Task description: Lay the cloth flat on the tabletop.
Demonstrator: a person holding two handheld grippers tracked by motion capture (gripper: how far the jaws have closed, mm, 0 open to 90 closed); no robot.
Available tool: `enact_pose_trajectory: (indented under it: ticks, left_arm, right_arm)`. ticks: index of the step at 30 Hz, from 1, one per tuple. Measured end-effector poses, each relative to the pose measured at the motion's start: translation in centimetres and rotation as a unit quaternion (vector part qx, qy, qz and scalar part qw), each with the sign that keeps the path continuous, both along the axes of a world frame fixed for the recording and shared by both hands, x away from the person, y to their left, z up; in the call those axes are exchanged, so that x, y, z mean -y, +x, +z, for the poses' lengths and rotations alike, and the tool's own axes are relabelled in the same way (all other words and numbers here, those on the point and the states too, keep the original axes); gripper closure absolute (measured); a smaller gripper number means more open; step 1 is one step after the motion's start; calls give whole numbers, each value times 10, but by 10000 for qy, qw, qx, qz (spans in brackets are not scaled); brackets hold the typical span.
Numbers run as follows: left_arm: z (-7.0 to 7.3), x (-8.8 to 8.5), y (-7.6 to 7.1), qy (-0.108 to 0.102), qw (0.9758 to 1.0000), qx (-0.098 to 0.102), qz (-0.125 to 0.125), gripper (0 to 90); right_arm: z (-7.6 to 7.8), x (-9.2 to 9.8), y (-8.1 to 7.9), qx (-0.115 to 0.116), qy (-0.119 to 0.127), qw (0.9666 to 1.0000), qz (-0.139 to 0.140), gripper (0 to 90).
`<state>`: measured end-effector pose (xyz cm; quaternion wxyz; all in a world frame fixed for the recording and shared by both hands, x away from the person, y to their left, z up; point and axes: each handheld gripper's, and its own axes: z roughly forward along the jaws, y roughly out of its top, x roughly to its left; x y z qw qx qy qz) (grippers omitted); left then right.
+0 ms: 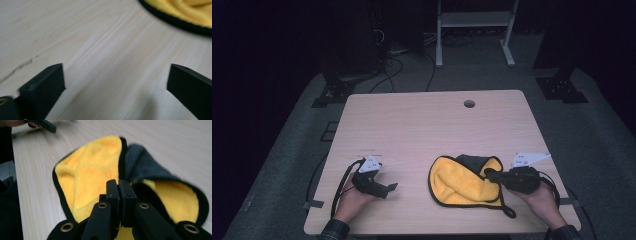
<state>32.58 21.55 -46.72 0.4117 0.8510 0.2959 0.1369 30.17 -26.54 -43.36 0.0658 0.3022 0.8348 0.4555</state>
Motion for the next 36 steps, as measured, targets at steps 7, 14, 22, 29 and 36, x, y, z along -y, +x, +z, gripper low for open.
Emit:
enact_pose_trajectory:
  ticks: [7,14,22,29,36]
  left_arm:
    - [13,24,-3,-315,9988,112,-346,42]
    - [29,74,-3,-635,9934,147,-941,46]
    - [38,108,1,-936,9875,145,-1256,57]
    - [40,132,4,-993,9842,125,-1462,118]
    - [45,145,7,-1041,9796,167,-1712,401]
  right_arm:
    - [22,-20,17,249,346,9990,161,866]
    - [37,-52,33,474,507,9967,416,866]
    - [44,-79,39,537,605,9945,664,866]
    - [51,-97,41,581,715,9920,869,865]
    - [54,-106,41,582,840,9899,985,864]
